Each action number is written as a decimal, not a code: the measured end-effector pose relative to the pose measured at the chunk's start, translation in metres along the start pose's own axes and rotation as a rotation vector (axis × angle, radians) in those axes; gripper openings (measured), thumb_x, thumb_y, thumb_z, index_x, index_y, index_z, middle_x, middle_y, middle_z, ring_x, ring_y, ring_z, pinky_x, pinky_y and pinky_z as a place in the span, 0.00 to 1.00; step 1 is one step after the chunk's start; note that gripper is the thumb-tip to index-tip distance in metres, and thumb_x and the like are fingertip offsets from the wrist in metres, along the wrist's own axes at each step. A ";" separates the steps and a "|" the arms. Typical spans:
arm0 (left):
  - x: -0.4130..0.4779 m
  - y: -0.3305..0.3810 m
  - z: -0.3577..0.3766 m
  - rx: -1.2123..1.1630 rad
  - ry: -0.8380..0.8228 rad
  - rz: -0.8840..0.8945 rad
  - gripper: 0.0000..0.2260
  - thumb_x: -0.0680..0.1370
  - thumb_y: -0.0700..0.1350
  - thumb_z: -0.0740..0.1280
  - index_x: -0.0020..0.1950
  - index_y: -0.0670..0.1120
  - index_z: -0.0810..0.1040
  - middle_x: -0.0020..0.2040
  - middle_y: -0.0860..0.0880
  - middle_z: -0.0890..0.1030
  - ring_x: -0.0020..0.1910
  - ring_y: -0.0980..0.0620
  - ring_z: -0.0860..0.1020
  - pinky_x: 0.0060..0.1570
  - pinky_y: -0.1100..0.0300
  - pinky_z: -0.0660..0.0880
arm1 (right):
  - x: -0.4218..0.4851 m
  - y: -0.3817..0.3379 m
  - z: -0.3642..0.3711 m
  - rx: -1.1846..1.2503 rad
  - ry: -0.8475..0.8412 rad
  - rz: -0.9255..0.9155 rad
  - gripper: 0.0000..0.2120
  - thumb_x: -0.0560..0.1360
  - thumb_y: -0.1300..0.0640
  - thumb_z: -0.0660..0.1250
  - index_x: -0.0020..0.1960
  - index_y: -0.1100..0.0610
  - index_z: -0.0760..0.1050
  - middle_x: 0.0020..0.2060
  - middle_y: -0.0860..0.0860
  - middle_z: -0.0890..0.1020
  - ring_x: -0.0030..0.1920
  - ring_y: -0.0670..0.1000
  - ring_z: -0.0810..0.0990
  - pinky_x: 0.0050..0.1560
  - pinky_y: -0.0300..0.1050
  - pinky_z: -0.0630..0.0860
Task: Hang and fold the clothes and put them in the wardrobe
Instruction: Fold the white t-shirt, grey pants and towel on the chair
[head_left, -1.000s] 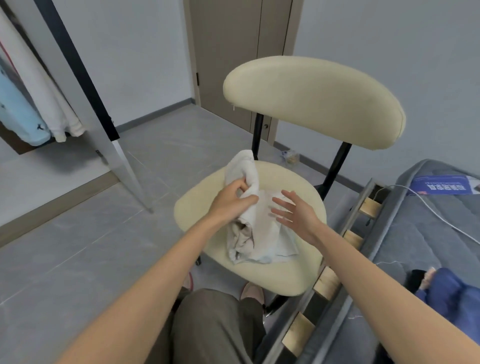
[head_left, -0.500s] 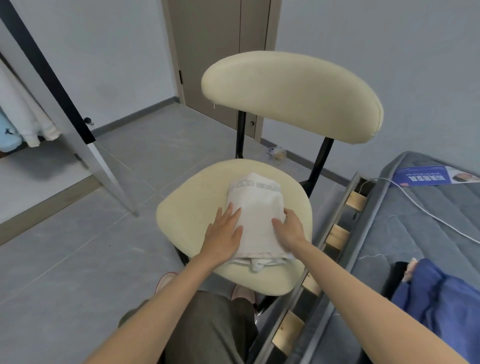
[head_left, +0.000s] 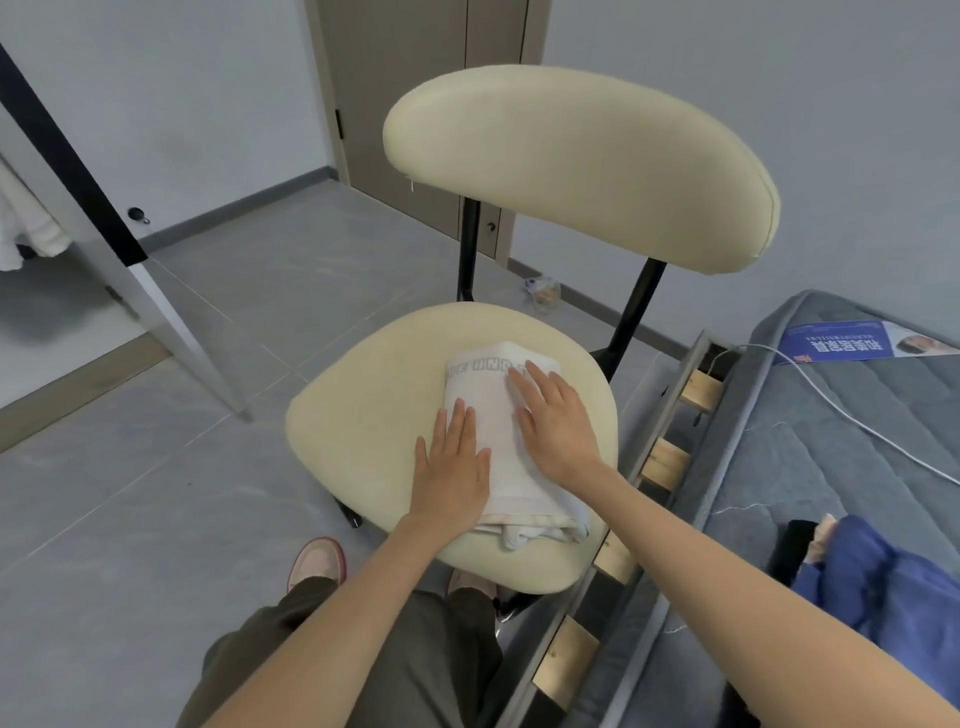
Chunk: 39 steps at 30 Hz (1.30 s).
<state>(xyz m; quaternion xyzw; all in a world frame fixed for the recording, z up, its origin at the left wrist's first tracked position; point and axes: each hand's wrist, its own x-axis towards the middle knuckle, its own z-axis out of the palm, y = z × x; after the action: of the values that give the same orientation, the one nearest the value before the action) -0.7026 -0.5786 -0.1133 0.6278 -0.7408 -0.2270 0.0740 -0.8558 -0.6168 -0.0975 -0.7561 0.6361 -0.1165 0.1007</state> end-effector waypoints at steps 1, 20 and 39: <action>0.002 0.000 0.003 0.014 0.003 -0.003 0.25 0.83 0.51 0.44 0.77 0.45 0.37 0.77 0.50 0.36 0.76 0.51 0.36 0.74 0.49 0.41 | 0.008 -0.003 0.001 -0.011 -0.049 0.003 0.24 0.83 0.53 0.48 0.78 0.49 0.50 0.78 0.50 0.51 0.77 0.57 0.49 0.76 0.53 0.46; 0.002 -0.017 0.018 -0.329 0.046 -0.045 0.26 0.83 0.51 0.49 0.77 0.49 0.40 0.77 0.47 0.34 0.76 0.50 0.39 0.71 0.61 0.39 | 0.003 -0.008 0.040 0.152 -0.126 0.242 0.21 0.82 0.43 0.44 0.75 0.35 0.50 0.77 0.44 0.43 0.77 0.54 0.37 0.72 0.61 0.35; 0.049 -0.008 -0.008 -0.868 0.167 -0.389 0.16 0.76 0.54 0.66 0.60 0.49 0.76 0.52 0.53 0.80 0.50 0.50 0.79 0.47 0.57 0.75 | -0.034 0.006 0.033 0.441 0.114 0.589 0.41 0.73 0.36 0.63 0.76 0.53 0.49 0.66 0.55 0.70 0.60 0.56 0.74 0.56 0.50 0.71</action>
<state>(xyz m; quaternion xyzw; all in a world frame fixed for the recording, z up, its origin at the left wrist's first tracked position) -0.7016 -0.6287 -0.1183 0.6821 -0.4380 -0.4736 0.3444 -0.8568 -0.5843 -0.1323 -0.4932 0.7904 -0.2590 0.2548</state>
